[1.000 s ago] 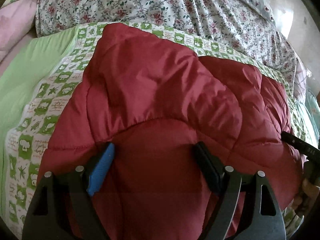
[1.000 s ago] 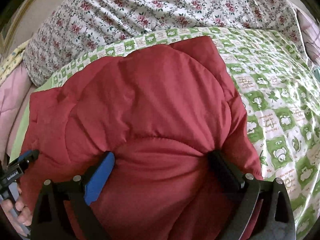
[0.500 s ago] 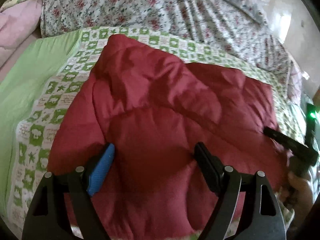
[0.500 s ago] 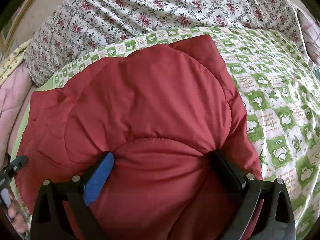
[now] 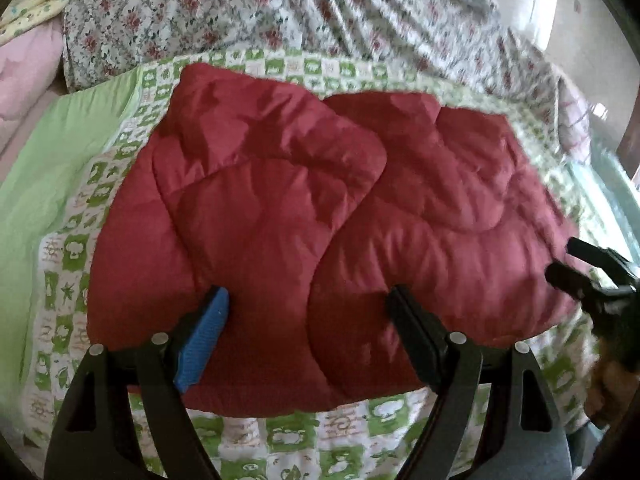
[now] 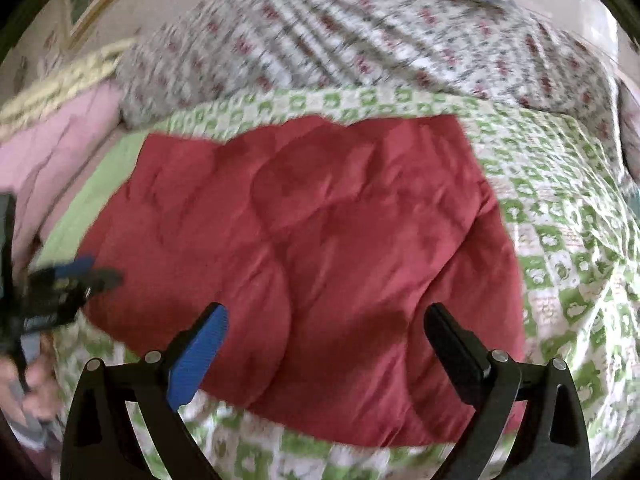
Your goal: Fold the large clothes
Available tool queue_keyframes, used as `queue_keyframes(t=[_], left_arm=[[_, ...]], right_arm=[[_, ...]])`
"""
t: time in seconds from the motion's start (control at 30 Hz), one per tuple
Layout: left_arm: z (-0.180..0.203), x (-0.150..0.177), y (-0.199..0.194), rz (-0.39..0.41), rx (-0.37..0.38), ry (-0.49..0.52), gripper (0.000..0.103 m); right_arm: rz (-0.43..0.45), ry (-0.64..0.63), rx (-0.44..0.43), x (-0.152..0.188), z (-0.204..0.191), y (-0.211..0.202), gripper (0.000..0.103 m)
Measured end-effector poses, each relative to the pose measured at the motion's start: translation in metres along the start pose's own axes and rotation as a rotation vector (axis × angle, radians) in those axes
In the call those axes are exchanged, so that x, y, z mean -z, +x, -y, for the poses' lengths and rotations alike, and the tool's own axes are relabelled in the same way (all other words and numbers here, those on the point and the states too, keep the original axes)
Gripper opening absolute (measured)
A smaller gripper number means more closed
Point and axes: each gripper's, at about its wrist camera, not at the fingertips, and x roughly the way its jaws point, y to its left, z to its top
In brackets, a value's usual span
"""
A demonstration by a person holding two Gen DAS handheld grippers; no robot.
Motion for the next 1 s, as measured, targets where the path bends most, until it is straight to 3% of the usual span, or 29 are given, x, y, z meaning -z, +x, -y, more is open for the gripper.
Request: queue_keyframes(t=[0.03,0.23,0.57,0.67,0.8,1.0], left_arm=[[-0.001,0.002,0.005,-0.009,-0.003,-0.003,0.084],[0.004,0.008,0.024,-0.022,-0.047,0.015,0.089],[0.007,0.005,0.033,-0.035,-0.082,0.014,0.093],[0.007,0.005,0.035,-0.039,-0.089,0.016,0.093],[0.007,0.004,0.035,-0.039,-0.088,0.016,0.093],[0.000,-0.005,0.015,0.005,-0.051,0.003,0.092]], right_arm=[[-0.017,-0.007,0.031,0.003,0.001,0.008,0.098],[-0.053,0.026,0.021,0.007,0.016,0.032,0.103],[-0.046,0.056,0.011,0.007,0.021,0.036,0.103],[-0.023,0.062,0.022,0.003,0.016,0.021,0.103],[0.071,0.063,0.005,-0.010,0.010,-0.006,0.101],[0.066,0.039,-0.038,-0.030,0.005,0.001,0.099]])
